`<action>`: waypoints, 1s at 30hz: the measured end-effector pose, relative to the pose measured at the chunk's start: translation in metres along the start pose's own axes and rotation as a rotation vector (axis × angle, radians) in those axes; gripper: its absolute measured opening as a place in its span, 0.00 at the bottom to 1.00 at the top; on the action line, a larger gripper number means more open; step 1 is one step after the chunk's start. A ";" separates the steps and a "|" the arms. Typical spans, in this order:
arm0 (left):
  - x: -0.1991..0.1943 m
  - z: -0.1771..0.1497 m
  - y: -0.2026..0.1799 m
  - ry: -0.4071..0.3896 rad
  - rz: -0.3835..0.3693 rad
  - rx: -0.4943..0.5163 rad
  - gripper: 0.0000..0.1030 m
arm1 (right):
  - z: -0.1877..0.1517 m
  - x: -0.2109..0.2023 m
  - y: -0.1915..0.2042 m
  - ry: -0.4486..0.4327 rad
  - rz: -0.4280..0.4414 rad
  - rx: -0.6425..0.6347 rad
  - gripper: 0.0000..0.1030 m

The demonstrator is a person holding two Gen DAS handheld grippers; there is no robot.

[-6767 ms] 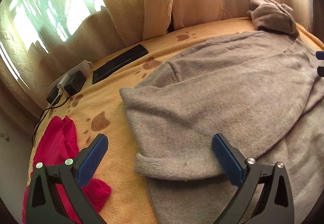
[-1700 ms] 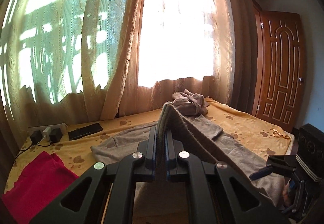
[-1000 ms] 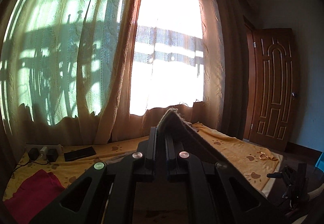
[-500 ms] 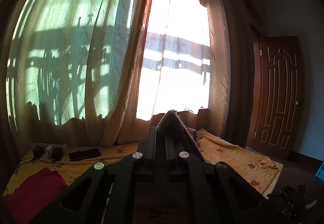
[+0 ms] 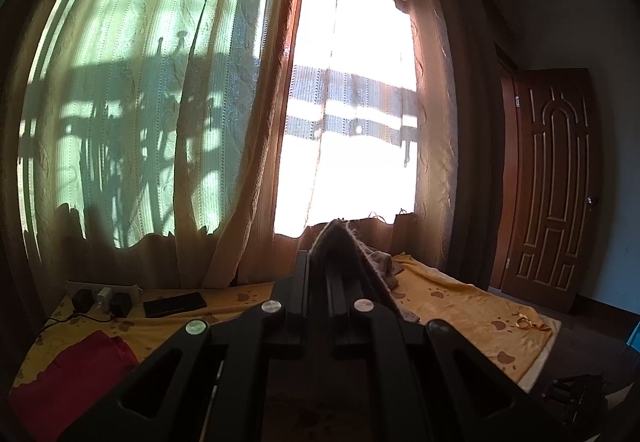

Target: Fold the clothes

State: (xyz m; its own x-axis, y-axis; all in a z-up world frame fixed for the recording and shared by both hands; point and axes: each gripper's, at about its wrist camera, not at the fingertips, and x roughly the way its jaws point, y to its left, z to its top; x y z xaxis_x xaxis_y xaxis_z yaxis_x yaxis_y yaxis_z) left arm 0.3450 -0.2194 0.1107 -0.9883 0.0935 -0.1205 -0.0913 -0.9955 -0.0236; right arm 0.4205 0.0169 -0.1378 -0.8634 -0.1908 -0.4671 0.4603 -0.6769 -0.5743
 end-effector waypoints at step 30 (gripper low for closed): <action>0.061 -0.019 0.091 0.074 0.193 -0.157 0.08 | 0.139 0.067 -0.198 -0.255 -0.190 0.293 0.05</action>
State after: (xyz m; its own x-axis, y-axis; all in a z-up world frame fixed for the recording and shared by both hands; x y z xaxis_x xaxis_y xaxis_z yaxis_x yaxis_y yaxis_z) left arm 0.2781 -0.3045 0.0827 -0.9734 -0.0918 -0.2101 0.1241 -0.9814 -0.1462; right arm 0.2424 0.0390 0.0380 -0.9676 -0.1878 -0.1688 0.2415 -0.8831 -0.4021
